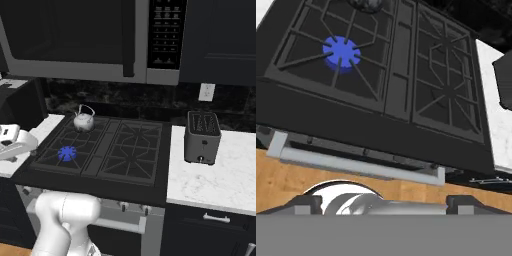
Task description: Turn off the front left burner of the stove.
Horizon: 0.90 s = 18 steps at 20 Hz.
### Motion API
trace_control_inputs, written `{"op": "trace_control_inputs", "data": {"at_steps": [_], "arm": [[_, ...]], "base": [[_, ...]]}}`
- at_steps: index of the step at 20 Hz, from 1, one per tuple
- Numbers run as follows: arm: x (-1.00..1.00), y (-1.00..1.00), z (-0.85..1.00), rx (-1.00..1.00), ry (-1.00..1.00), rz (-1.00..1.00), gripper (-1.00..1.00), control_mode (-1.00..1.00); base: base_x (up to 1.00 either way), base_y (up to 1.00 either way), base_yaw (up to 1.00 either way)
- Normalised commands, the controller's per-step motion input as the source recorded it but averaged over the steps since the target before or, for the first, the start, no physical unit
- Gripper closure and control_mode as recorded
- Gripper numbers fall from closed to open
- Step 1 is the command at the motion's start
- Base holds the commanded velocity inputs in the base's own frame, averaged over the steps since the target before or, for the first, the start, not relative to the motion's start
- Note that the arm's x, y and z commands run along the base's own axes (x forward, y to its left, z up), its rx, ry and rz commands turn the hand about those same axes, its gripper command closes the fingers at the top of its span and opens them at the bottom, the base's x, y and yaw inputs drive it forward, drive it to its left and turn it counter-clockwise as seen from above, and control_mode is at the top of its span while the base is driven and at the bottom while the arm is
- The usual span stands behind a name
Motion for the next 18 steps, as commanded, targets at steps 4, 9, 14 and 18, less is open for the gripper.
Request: {"op": "trace_control_inputs", "data": {"at_steps": [4,9,14,18], "arm": [[-0.96,0.98,-0.60,-0.27,-0.07,0.05,-1.00,-1.00],[-0.99,0.69,-0.93,-0.24,-0.23,0.08,-1.00,-1.00],[-0.49,0.20,-0.76,-0.18,-0.35,0.07,-1.00,-1.00],[0.07,0.00,-0.31,-0.02,-0.32,0.07,-1.00,-1.00]], "base": [[0.00,0.00,0.00],[0.00,0.00,0.00],[0.00,0.00,0.00],[0.00,0.00,0.00]]}}
